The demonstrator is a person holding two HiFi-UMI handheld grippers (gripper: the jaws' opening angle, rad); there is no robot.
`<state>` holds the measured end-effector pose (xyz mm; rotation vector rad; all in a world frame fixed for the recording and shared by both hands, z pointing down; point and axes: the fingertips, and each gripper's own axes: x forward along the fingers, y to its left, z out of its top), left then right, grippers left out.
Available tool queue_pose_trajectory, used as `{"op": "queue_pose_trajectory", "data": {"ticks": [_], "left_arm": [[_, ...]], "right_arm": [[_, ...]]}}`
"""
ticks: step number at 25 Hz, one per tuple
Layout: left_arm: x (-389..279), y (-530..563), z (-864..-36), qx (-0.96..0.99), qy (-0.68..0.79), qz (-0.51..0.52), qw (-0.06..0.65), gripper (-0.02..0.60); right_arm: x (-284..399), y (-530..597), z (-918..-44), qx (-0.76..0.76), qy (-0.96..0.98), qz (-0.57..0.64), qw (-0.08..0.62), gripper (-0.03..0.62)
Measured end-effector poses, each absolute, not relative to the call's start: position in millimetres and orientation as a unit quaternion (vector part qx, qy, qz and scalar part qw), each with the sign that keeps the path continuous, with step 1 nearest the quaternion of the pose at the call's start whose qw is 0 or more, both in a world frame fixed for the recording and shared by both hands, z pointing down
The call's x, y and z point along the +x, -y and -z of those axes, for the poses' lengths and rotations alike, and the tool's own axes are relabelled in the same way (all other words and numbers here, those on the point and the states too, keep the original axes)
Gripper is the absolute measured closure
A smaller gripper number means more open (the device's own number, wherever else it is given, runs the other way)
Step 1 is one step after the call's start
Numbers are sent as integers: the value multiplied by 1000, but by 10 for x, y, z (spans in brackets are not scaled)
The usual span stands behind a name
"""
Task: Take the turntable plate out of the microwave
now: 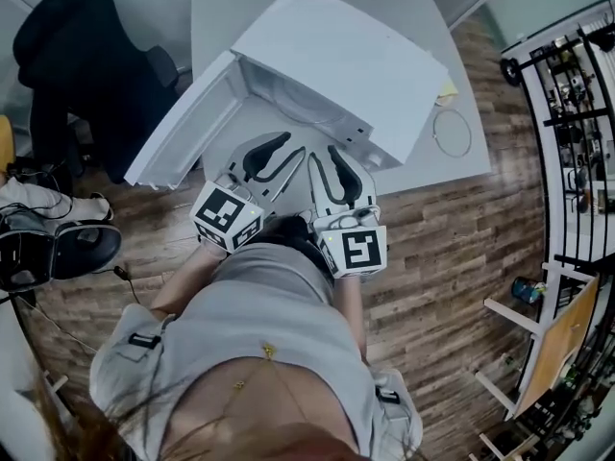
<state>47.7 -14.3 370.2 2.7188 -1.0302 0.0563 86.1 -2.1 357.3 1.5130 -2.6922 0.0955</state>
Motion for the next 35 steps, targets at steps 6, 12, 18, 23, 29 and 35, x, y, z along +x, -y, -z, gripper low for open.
{"op": "queue_pose_trajectory", "data": {"ticks": [6, 12, 18, 23, 29, 35], "left_arm": [[584, 357, -3739, 911, 390, -4, 131, 445], [569, 568, -3774, 896, 419, 8, 148, 436], [513, 729, -3724, 900, 417, -7, 124, 436], [396, 828, -3780, 913, 392, -36, 108, 436], [320, 1006, -3841, 922, 371, -45, 105, 436], [219, 1119, -3944, 927, 355, -51, 113, 436]], "right_arm": [[978, 235, -3632, 451, 891, -31, 28, 474], [1029, 453, -3658, 428, 903, -37, 24, 474], [944, 609, -3646, 431, 901, -41, 23, 474], [846, 697, -3688, 472, 880, -42, 26, 474], [805, 834, -3784, 506, 860, -57, 29, 474], [673, 928, -3862, 520, 851, -68, 31, 474]]}}
